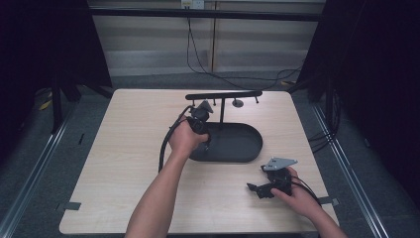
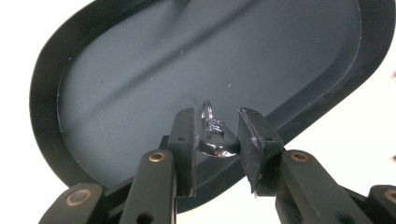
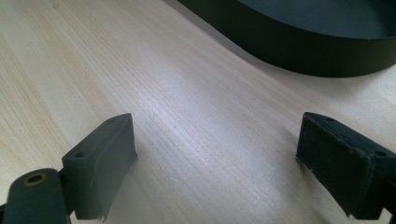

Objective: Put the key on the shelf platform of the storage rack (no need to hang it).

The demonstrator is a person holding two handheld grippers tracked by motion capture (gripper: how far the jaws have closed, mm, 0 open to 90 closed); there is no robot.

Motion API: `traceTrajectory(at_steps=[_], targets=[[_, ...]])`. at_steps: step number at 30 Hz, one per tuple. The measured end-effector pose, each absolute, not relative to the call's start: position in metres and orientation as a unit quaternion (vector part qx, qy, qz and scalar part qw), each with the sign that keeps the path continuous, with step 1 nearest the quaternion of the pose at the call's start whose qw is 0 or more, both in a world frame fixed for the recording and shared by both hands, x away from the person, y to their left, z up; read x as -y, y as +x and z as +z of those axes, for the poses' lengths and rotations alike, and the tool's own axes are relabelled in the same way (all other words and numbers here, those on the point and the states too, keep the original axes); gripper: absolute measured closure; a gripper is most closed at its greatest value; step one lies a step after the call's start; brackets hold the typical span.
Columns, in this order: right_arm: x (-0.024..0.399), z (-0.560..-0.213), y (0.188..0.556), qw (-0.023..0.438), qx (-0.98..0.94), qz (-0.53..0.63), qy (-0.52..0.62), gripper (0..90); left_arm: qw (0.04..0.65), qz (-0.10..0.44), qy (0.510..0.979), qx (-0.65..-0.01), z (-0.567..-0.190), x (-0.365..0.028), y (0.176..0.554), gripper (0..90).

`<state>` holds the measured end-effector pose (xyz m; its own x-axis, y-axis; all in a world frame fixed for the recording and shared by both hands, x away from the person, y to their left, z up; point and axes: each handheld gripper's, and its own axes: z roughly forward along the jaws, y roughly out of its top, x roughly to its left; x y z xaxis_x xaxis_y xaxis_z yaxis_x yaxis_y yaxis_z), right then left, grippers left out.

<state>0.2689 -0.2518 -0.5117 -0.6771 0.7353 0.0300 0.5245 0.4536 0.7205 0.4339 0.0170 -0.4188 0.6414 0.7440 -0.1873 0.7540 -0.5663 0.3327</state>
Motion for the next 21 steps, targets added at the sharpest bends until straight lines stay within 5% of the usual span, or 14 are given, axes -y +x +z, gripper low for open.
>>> traceTrajectory(at_steps=[21], targets=[[0.2518,-0.5117,0.2688,0.144,-0.840,0.364,0.375,11.0,0.207,0.003,0.884,-0.420,-0.4281,-0.0160,0.4332,67.9]])
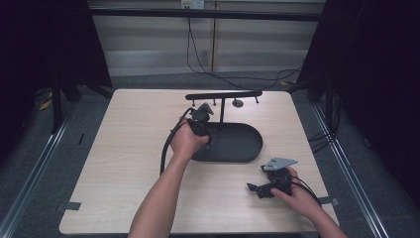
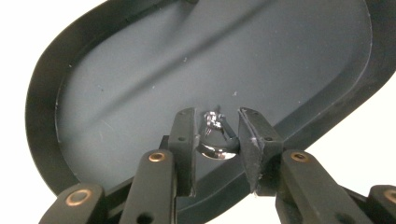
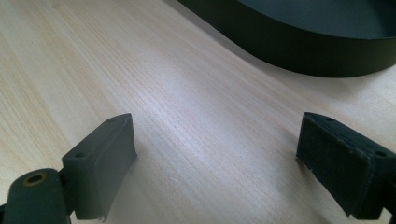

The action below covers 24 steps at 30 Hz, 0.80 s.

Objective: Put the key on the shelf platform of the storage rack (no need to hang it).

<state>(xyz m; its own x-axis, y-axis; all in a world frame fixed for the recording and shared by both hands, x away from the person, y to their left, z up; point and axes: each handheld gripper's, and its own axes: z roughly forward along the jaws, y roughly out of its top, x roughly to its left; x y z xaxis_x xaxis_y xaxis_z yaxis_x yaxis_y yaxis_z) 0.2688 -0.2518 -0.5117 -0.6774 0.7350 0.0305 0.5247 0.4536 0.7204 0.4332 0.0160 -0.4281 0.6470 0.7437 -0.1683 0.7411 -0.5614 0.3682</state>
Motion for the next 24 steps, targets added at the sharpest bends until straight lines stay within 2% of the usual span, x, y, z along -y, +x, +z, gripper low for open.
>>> traceTrajectory(at_steps=[14,24], targets=[[0.252,-0.512,0.269,0.144,-0.840,0.364,0.375,11.0,0.195,-0.010,0.883,-0.427,-0.441,-0.021,0.432,67.8],[0.252,-0.512,0.269,0.144,-0.840,0.364,0.374,11.0,0.203,0.013,0.882,-0.425,-0.442,-0.019,0.432,65.1]])
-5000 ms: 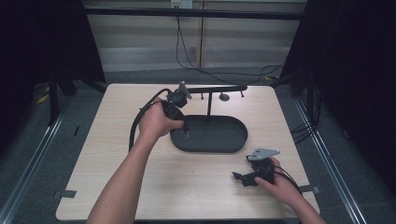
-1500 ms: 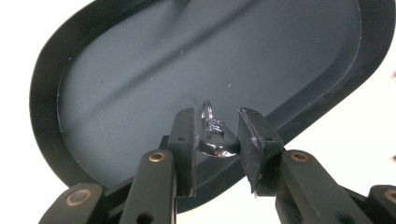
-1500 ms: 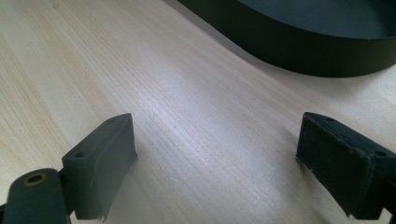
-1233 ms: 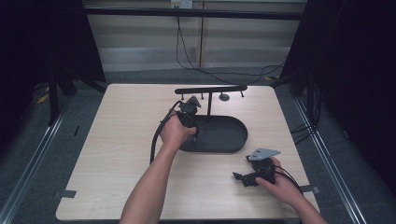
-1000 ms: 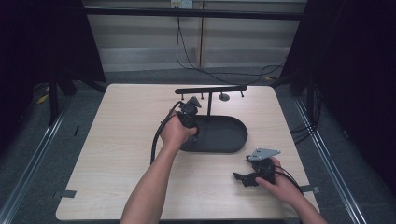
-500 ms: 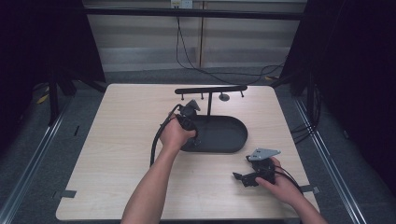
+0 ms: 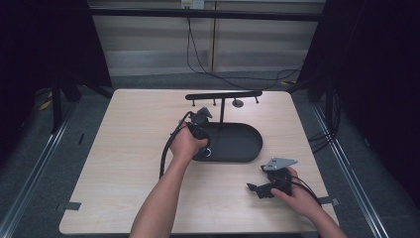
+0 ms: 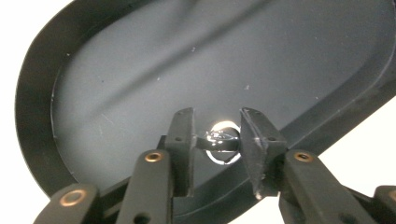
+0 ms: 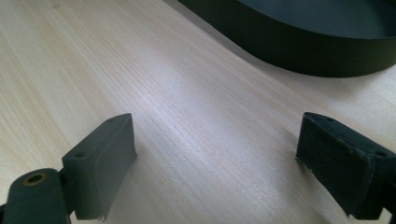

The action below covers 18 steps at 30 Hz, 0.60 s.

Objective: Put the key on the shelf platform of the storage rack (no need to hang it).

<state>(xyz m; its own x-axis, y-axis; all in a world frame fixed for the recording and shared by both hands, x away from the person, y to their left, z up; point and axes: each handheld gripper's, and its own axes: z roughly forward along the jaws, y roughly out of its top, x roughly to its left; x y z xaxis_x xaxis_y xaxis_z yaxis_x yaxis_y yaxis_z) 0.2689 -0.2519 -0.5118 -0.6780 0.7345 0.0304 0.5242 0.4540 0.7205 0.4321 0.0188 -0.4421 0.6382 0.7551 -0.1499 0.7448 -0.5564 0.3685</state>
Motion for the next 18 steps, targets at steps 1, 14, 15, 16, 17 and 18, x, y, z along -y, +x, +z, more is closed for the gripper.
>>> traceTrajectory(at_steps=[1,14,15,16,17,18], targets=[[0.2518,-0.5117,0.2688,0.144,-0.840,0.364,0.375,11.0,0.201,0.012,0.882,-0.425,-0.4423,-0.0190,0.4324,64.5],[0.2520,-0.5118,0.2689,0.144,-0.841,0.364,0.374,11.0,0.211,0.016,0.879,-0.427,-0.4409,-0.0205,0.4317,54.5],[0.2519,-0.5117,0.2688,0.144,-0.841,0.364,0.374,11.0,0.210,0.017,0.880,-0.425,-0.4402,-0.0211,0.4320,54.1],[0.2519,-0.5117,0.2688,0.144,-0.841,0.364,0.374,11.0,0.210,0.017,0.880,-0.425,-0.4402,-0.0211,0.4320,53.8],[0.2520,-0.5118,0.2689,0.144,-0.841,0.364,0.374,11.0,0.210,0.016,0.880,-0.425,-0.4395,-0.0218,0.4317,53.6],[0.2519,-0.5117,0.2689,0.144,-0.841,0.364,0.374,10.9,0.211,0.014,0.880,-0.425,-0.4392,-0.0219,0.4315,53.6]])
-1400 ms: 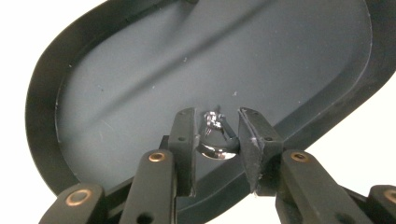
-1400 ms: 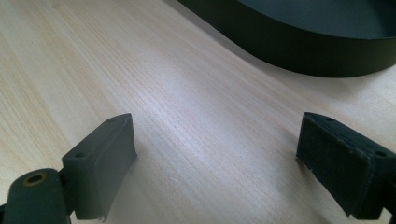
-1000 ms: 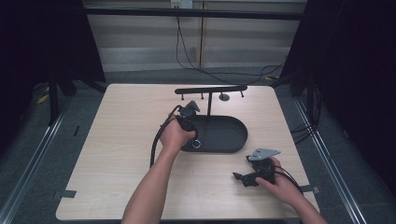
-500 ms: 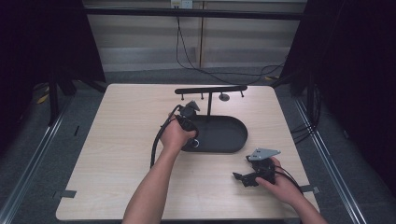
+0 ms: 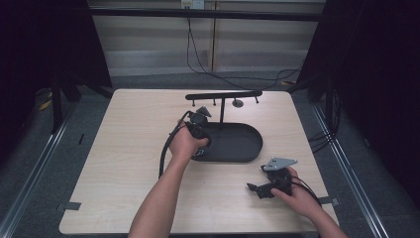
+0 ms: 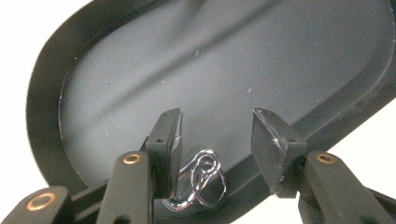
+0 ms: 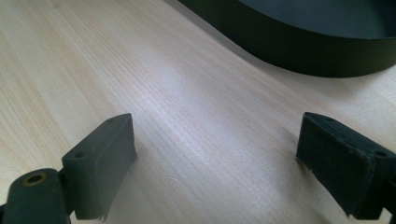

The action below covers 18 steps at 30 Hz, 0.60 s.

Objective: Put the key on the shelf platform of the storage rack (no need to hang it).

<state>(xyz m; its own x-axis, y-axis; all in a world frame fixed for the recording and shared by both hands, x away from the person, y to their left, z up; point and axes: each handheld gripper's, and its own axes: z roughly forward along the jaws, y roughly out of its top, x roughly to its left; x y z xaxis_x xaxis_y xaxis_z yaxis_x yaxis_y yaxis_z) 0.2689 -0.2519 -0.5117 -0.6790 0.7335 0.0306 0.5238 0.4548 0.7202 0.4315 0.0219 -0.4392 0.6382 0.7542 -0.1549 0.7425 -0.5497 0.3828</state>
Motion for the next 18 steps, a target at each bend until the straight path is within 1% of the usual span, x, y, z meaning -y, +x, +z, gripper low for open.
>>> traceTrajectory(at_steps=[18], targets=[[0.2519,-0.5117,0.2688,0.143,-0.841,0.364,0.374,11.0,0.216,0.006,0.880,-0.424,-0.4315,-0.0260,0.4258,53.1]])
